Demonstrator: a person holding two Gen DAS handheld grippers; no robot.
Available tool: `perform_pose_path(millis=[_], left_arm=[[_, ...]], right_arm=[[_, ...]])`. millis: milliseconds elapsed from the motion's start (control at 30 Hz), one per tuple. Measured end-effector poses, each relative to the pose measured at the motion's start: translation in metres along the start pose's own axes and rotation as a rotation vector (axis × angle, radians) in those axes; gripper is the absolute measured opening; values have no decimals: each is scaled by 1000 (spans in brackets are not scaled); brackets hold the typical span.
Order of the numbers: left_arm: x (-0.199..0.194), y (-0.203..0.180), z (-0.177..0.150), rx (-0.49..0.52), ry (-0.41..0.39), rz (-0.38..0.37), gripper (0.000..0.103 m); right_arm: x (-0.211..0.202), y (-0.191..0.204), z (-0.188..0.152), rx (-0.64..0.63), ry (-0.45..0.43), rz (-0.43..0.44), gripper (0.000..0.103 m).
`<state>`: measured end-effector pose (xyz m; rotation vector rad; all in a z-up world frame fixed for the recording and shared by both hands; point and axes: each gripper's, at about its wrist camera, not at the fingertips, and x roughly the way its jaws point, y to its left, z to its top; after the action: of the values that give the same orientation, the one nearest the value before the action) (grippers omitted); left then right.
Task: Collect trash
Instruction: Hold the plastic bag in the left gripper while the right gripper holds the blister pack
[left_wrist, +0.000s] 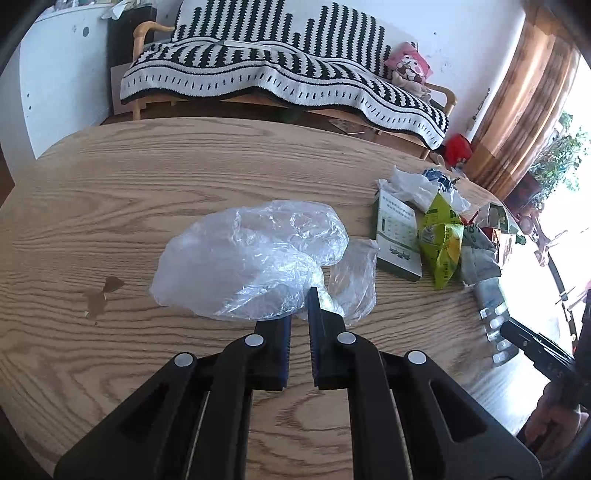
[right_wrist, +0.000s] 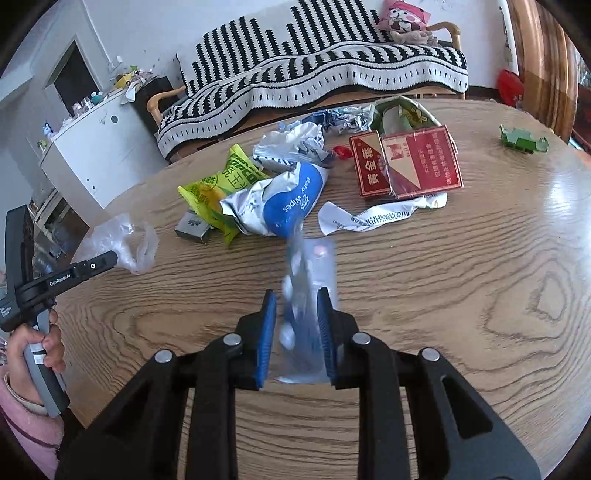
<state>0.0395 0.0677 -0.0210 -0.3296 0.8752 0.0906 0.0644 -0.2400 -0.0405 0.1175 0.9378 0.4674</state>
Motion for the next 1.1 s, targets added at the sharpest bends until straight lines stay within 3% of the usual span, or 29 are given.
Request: perform_pose_path(millis=[233, 400, 467, 500, 533, 600, 767, 833, 933, 1100], left_arm=[[-2, -3, -1, 9, -2, -13, 8], [-1, 0, -1, 13, 3, -18, 8], [-2, 0, -1, 11, 2, -19, 8], [-1, -1, -1, 11, 2, -18, 8], [-1, -1, -1, 11, 2, -18, 8], [-1, -1, -1, 12, 3, -19, 8], [0, -3, 0, 15, 7, -24, 8], [0, -4, 0, 14, 8, -31, 8], [0, -5, 0, 19, 11, -35, 8], [0, -3, 2, 15, 13, -53, 8]], right_arm=[[3, 1, -2, -12, 13, -8, 17], [-10, 0, 2, 4, -63, -46, 19], [-14, -2, 4, 17, -92, -54, 39], [-14, -3, 4, 22, -96, -50, 63], [-13, -3, 4, 22, -93, -37, 70], [-12, 0, 4, 9, -84, -30, 70], [-4, 19, 3, -77, -55, -45, 52], [0, 25, 2, -106, -38, -44, 33], [4, 26, 0, -121, -16, -44, 14], [9, 44, -7, -243, -12, -87, 7]])
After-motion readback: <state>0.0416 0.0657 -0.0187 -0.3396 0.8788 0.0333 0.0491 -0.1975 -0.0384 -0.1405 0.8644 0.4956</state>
